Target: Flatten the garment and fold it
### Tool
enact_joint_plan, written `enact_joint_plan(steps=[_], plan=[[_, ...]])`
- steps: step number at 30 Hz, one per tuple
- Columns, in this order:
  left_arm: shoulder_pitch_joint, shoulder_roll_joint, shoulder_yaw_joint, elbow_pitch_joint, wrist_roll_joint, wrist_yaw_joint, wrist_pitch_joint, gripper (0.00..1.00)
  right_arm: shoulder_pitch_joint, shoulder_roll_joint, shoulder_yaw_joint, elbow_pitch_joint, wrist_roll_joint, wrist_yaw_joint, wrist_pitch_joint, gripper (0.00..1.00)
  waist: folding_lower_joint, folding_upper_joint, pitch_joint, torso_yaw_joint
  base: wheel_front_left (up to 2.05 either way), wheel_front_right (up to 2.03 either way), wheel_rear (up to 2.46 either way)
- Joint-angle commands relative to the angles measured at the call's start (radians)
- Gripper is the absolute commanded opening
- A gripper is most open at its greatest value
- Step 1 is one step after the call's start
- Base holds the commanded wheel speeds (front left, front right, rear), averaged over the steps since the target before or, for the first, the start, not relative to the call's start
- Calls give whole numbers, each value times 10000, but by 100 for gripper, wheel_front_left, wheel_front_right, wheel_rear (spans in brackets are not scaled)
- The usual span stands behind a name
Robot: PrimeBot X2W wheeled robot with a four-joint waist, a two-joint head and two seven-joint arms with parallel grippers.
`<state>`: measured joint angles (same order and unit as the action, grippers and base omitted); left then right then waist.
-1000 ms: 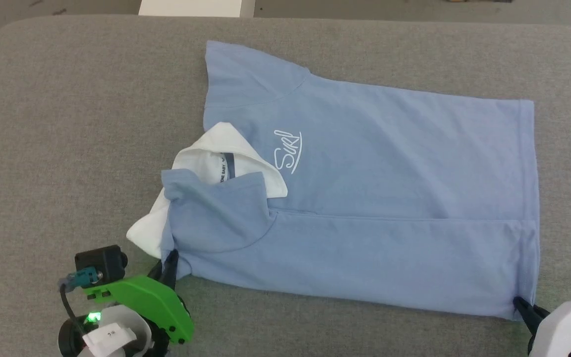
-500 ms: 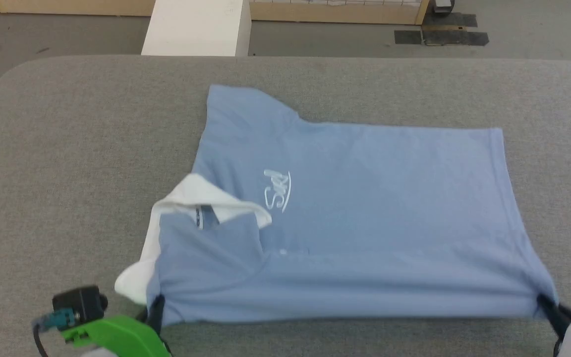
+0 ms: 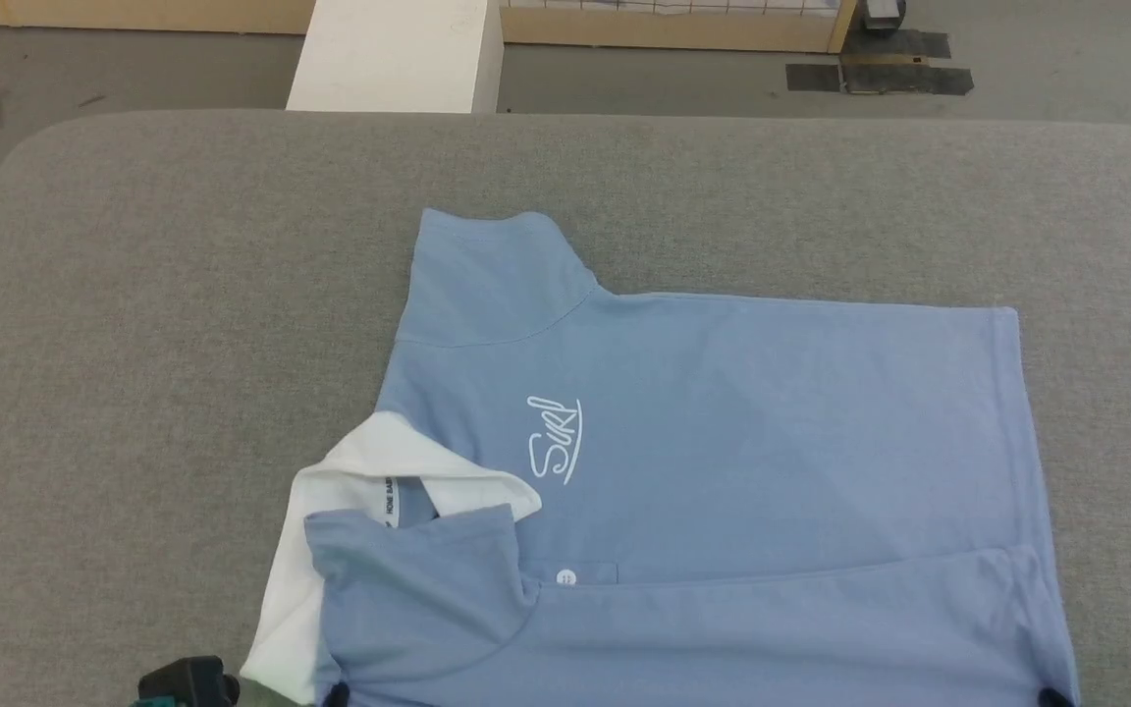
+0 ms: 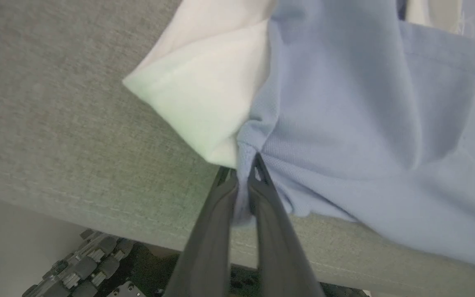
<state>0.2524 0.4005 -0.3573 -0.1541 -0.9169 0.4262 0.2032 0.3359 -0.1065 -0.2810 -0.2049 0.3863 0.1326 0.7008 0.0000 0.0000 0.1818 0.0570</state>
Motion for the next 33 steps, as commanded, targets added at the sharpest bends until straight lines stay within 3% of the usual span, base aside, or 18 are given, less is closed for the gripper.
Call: enact_joint_plan(steps=[1, 2, 3, 4, 12, 16, 21, 25, 29, 33], plan=[[-292, -88, 156, 184, -43, -59, -241, 30, -228, 36, 4, 86, -93, -19, -243, 37, 0, 0, -39, -17, 0, 0, 0], [-361, -123, 174, 285, -43, -100, -303, 45, -299, -8, 75, 137, -124, -19, -332, 62, 0, 0, -67, -26, 0, 0, 0], [-426, -135, 163, 384, -33, -166, -344, 82, -387, -43, 118, 191, -122, -19, -462, 100, 0, 0, -102, -39, 0, 0, 0], [-471, -165, 211, 429, -33, -199, -440, 100, -475, -36, 70, 222, -130, -19, -610, 100, 0, 0, -143, -56, 0, 0, 0], [106, -136, 1236, -212, -216, -134, -1466, 100, -723, -203, -61, -171, -277, -19, -1515, 100, 0, 0, -647, -220, 0, 0, 0], [152, 325, 1806, -1289, 672, -42, -2633, 100, -1045, -141, -377, -687, -862, -19, -2752, 100, 0, 0, -661, -253, 0, 0, 0], [-480, 466, 1828, -2254, 2209, -495, -4311, 100, -1611, 19, -450, -1057, -2230, -19, -4748, 100, 0, 0, -593, -342, 0, 0, 0], [-836, 55, 1548, -2177, 3498, -644, -4609, 100, -1827, 393, -328, -964, -2976, -19, -5792, 100, 0, 0, -613, -464, 0, 0, 0], [-1019, -347, 1177, -1588, 4116, -889, -4640, 100, -1776, 537, -147, -718, -3212, -19, -6223, 100, 0, 0, -637, -586, 0, 0, 0], [-1723, -187, 1054, -1139, 4361, -1240, -4575, 100, -1759, 557, -39, -576, -2959, -19, -6330, 100, 0, 0, -519, -686, 0, 0, 0]])
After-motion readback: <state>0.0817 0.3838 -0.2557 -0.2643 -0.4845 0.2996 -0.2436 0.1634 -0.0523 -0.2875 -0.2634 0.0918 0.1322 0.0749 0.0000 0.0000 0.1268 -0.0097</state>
